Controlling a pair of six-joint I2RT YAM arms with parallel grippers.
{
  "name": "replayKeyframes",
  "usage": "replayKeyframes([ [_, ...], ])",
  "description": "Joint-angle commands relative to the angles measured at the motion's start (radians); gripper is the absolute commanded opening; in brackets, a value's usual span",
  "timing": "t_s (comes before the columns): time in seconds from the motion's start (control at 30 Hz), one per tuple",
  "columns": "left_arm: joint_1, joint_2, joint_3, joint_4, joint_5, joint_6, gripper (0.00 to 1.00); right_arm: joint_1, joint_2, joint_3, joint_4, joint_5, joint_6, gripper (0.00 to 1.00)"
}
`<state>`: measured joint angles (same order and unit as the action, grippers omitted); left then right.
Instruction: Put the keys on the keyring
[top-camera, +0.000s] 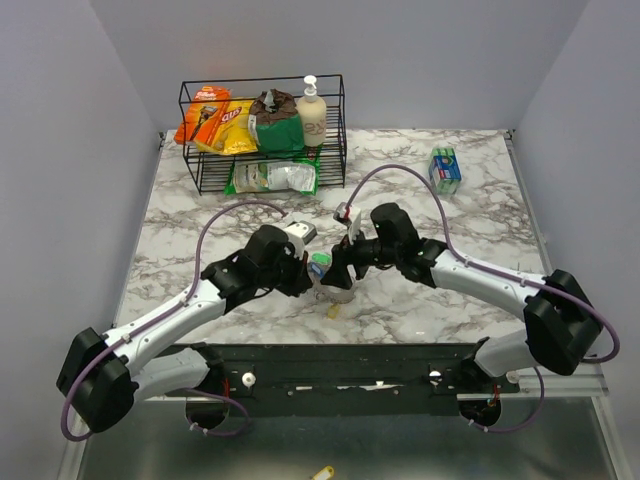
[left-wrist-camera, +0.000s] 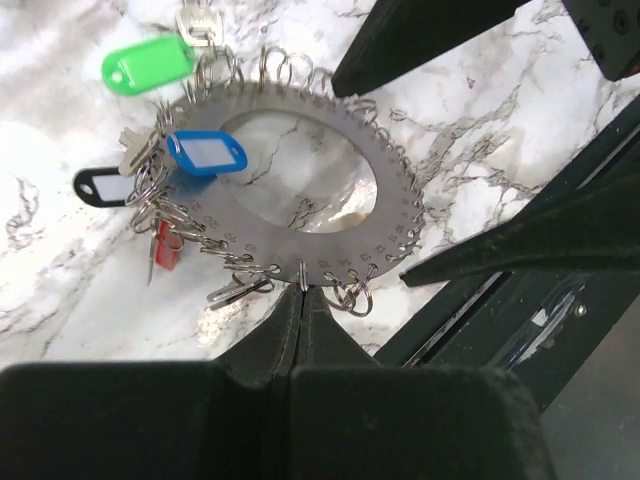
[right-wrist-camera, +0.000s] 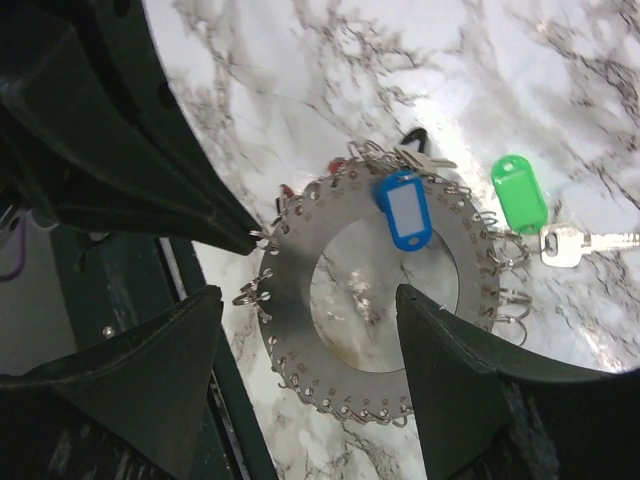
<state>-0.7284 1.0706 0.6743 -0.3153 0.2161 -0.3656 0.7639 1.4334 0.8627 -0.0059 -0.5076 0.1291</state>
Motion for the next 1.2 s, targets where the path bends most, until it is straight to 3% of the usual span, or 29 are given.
replayKeyframes([
  [0.0,0.0,-0.037,0.079,-0.102,0.038,0.106,0.0,-0.008,-0.067,-0.039,0.133,-0.179,-0.034,0.79],
  [0.37,0.0,-0.119,0.18,-0.225,0.158,0.292,0.0,-0.014,-0.254,-0.111,0.25,-0.365,-0.06,0.77],
  [0.5,0.0,-0.165,0.183,-0.223,0.2,0.339,0.0,-0.017,-0.283,-0.122,0.259,-0.419,-0.072,0.69],
  [0.8,0.0,-0.259,0.168,-0.174,0.272,0.361,0.0,-0.017,-0.234,-0.083,0.322,-0.575,-0.04,0.66],
  [1.17,0.0,-0.205,0.2,-0.157,0.348,0.393,0.0,-0.015,-0.151,-0.034,0.339,-0.528,-0.002,0.49],
])
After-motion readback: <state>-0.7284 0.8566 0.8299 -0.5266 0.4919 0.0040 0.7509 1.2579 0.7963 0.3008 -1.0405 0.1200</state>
